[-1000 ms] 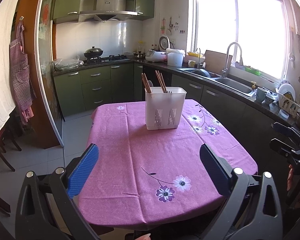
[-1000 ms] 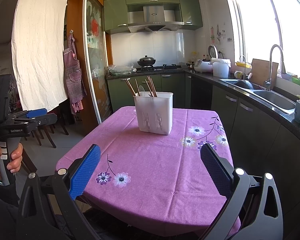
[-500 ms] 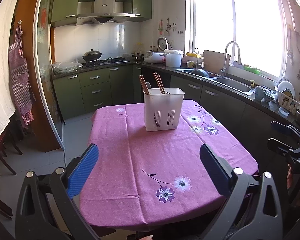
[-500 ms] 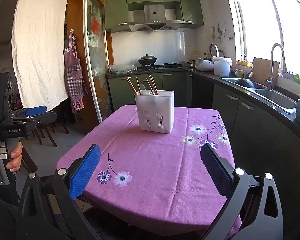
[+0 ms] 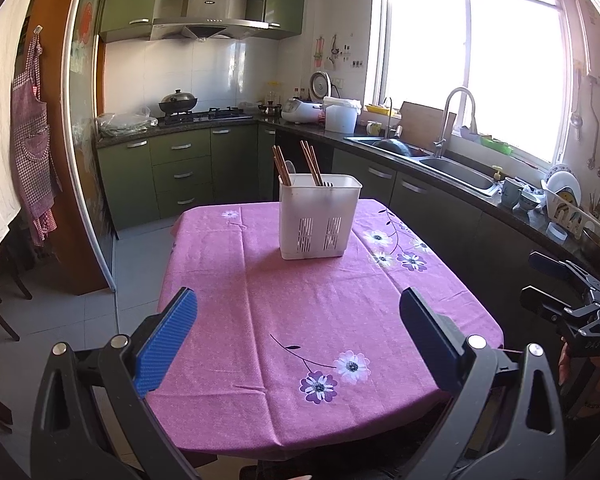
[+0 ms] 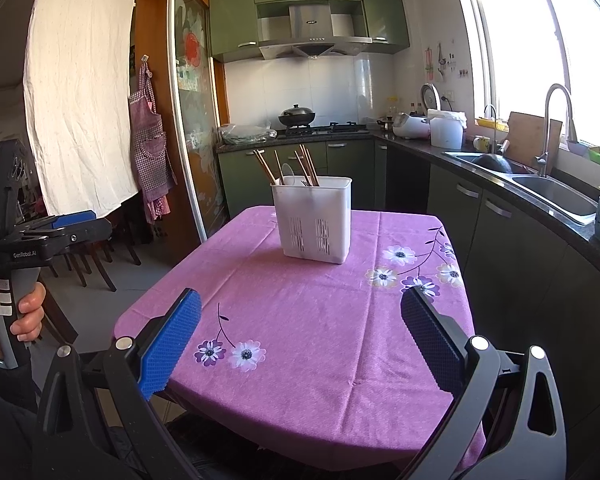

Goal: Organize utensils

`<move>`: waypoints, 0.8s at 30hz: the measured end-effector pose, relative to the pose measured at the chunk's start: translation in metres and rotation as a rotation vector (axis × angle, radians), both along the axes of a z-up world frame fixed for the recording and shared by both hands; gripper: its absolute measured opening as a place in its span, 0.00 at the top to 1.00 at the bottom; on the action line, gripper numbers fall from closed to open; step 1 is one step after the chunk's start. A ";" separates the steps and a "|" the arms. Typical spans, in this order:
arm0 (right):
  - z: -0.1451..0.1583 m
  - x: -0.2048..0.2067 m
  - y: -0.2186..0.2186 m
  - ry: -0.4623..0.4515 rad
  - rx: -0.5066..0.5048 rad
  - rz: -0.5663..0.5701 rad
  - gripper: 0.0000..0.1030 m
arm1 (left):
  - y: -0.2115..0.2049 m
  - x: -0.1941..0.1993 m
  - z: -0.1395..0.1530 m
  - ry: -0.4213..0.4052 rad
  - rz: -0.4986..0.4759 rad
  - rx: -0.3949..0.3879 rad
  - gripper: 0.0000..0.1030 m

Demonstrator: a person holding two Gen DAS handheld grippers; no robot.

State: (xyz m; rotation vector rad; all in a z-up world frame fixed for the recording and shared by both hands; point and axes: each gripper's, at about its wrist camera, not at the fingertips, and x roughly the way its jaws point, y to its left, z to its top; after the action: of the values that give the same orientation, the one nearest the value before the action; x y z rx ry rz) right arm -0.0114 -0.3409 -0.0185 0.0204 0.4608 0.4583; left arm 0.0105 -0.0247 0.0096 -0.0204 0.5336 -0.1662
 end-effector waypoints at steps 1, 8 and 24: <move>0.000 0.000 0.000 0.001 0.000 0.001 0.04 | 0.001 0.001 0.000 0.005 0.001 -0.005 0.06; 0.000 0.001 0.002 0.005 0.000 0.001 0.04 | -0.001 0.005 -0.003 0.021 0.005 -0.001 0.06; -0.004 0.009 0.002 0.019 -0.003 0.010 0.04 | -0.006 0.003 -0.004 -0.046 0.007 0.045 0.06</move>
State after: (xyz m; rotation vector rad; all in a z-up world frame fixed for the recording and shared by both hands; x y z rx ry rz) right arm -0.0025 -0.3389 -0.0224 0.0196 0.4807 0.4677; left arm 0.0131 -0.0302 0.0055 0.0256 0.4907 -0.1479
